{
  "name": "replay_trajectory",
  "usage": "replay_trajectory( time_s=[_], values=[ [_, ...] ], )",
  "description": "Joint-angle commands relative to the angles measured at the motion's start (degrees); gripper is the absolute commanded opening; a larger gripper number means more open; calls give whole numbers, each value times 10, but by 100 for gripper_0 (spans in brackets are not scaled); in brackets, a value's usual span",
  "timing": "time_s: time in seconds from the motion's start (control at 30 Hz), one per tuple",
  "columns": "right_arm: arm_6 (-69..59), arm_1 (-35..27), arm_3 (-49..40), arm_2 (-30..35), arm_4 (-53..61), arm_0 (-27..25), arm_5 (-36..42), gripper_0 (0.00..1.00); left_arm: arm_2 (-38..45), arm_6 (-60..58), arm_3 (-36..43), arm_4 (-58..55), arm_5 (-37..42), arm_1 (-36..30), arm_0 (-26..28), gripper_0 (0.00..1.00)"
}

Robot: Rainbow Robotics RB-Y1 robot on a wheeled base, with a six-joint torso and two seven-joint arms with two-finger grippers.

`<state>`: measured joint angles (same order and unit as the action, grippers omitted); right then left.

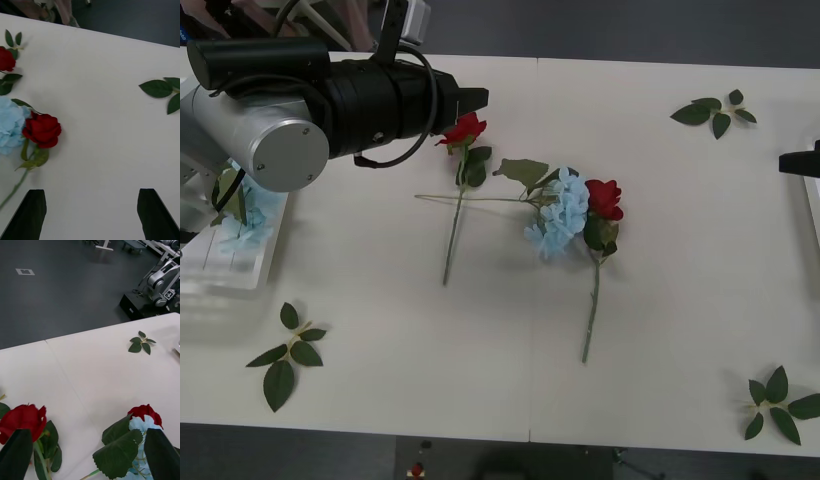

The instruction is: Put the red flowers into the right box and the blue flowers into the left box

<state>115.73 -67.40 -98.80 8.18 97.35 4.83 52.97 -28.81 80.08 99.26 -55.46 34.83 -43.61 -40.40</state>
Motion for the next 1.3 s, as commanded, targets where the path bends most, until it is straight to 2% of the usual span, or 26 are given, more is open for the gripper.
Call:
replay_trajectory(
  time_s=[0.03,0.17,0.3,0.43,0.57,0.67,0.73,0.97,1.1,1.2,1.3],
  values=[
    [121,38,-16,44,73,-27,32,71,6,-9,5,7,-6,-18,-6,100],
    [158,75,-20,33,149,-31,84,71,3,-3,-51,11,-5,-23,-2,100],
    [66,78,-62,-11,146,-30,75,71,-14,39,-126,15,-5,-14,-3,100],
    [-136,60,-171,-57,31,-30,35,72,-44,63,-196,7,0,-3,-8,100],
    [-379,45,-281,-106,-126,-16,28,71,-66,58,-247,4,90,34,-52,100],
    [-503,45,-320,-159,-227,12,44,71,-68,50,-275,1,137,58,-66,100],
    [-552,46,-329,-200,-290,35,54,71,-69,46,-288,-1,139,71,-67,100],
    [-691,83,-297,-380,-481,157,93,71,-68,-3,-299,5,138,108,-71,100],
    [-770,127,-239,-499,-598,249,115,71,-68,-14,-327,42,136,128,-84,100],
    [-806,165,-187,-537,-648,282,114,71,-68,-14,-354,55,110,139,-92,100],
    [-809,203,-133,-548,-673,301,115,72,-68,-14,-377,55,82,155,-95,100]
  ],
)
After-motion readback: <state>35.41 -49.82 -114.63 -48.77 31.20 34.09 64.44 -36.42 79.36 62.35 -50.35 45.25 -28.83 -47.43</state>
